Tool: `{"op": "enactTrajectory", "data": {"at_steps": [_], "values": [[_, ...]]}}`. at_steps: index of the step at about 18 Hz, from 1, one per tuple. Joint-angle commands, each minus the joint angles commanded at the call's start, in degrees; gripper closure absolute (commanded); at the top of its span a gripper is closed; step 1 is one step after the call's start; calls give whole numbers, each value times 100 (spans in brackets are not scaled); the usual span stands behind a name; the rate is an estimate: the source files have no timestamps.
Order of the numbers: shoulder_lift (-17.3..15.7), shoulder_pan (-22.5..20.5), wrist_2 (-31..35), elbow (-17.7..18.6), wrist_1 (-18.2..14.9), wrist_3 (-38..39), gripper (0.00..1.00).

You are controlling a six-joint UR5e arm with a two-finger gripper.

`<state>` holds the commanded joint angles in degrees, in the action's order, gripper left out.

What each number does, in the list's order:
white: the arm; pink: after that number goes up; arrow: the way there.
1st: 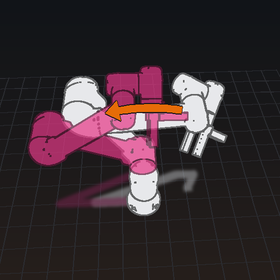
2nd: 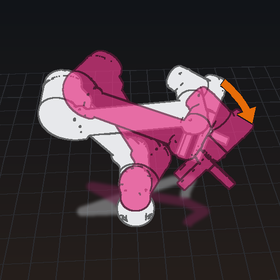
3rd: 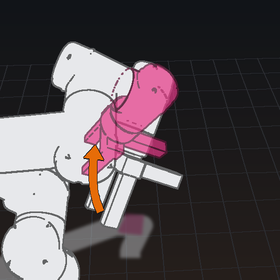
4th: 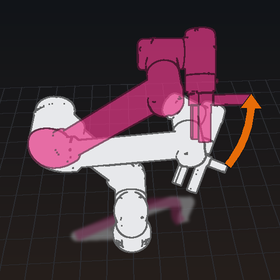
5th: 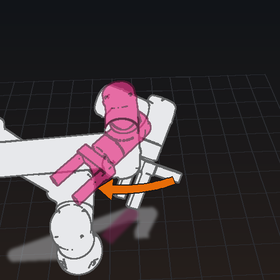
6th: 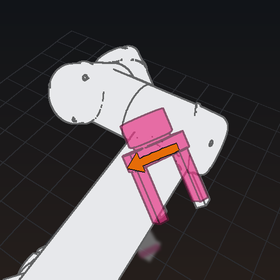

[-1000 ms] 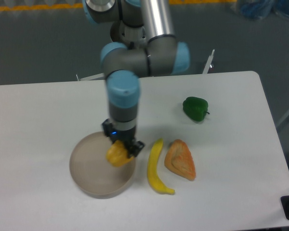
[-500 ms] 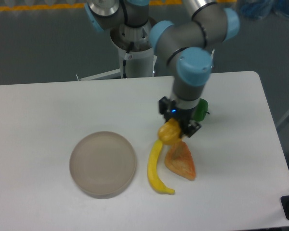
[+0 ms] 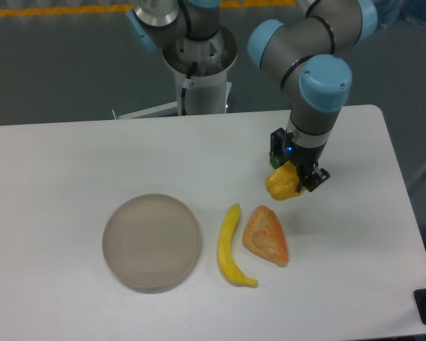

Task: Pick up the yellow pepper from the plate
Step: 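Lift the yellow pepper off the plate and carry it past the banana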

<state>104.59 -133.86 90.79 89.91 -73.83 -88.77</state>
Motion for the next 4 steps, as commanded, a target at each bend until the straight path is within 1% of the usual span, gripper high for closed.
{"op": "enactTrajectory", "data": {"at_steps": [4], "values": [[0,0,0,53,44,-18,85]]}}
